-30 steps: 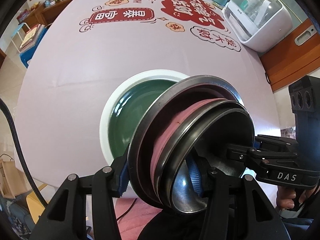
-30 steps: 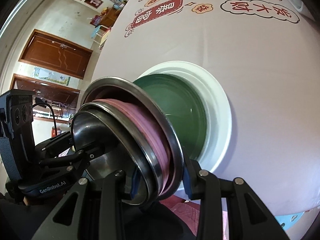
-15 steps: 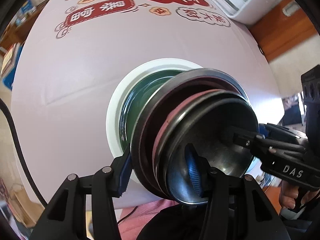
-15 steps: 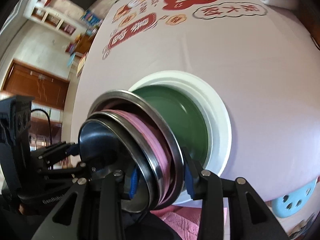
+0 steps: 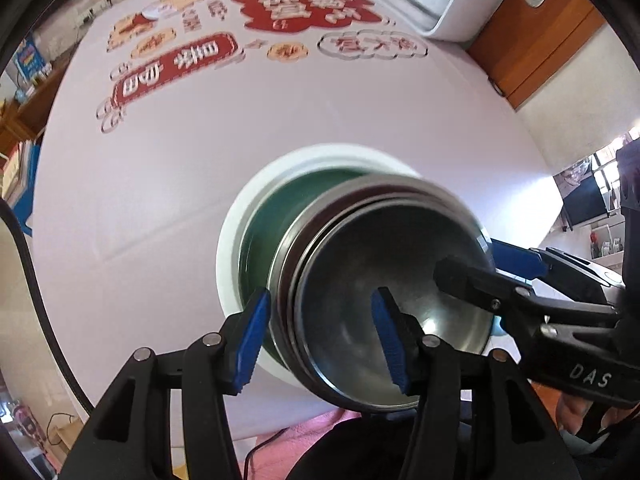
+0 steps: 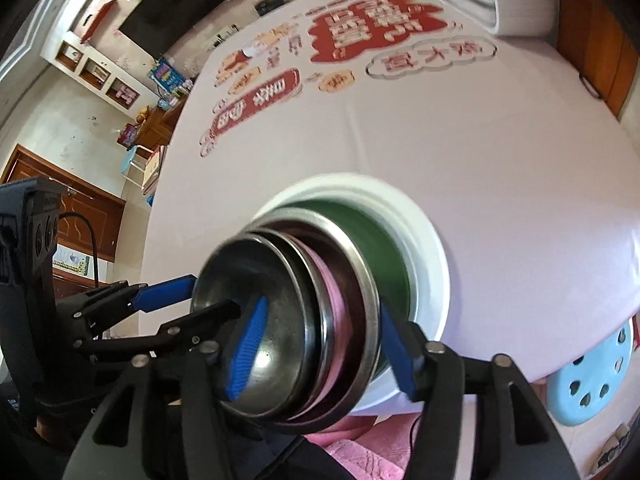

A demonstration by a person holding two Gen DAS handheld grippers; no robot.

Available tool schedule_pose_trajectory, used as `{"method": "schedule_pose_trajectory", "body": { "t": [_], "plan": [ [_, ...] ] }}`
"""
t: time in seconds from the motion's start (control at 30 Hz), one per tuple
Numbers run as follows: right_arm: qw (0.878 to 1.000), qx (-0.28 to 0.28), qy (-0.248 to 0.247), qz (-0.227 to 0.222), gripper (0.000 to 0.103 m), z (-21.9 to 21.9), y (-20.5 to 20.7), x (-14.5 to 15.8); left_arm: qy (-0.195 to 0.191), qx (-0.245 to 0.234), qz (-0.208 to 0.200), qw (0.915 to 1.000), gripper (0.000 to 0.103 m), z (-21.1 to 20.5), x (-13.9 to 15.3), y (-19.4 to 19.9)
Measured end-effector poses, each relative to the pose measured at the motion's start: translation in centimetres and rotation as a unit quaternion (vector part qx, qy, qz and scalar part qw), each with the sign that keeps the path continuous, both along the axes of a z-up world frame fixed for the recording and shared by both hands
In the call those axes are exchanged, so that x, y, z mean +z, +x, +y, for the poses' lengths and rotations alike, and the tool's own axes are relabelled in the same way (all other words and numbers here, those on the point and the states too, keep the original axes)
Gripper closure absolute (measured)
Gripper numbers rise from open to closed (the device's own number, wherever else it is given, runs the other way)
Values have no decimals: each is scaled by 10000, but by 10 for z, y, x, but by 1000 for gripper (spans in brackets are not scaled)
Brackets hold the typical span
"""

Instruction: Organize plates and bowls

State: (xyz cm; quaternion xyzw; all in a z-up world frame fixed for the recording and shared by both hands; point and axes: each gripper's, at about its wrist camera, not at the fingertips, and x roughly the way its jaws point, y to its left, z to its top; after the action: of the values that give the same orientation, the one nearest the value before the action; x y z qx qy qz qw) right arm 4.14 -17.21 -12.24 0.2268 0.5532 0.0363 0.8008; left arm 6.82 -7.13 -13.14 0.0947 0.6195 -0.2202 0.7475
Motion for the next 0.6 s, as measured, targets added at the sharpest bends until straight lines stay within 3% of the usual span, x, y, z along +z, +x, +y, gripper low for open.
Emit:
{"method": "schedule_pose_trajectory", "body": {
  "t": [0.27,0.6],
  "plan": [
    [9970,358,-22,-683,38,-11,-3,30,-296,515,-465,9971,43,1,33,-17],
    [9905,725,-204,-1149,26,-34,-36,45,-417,1679,-1124,9785,37,6,53,-59]
  ]
}}
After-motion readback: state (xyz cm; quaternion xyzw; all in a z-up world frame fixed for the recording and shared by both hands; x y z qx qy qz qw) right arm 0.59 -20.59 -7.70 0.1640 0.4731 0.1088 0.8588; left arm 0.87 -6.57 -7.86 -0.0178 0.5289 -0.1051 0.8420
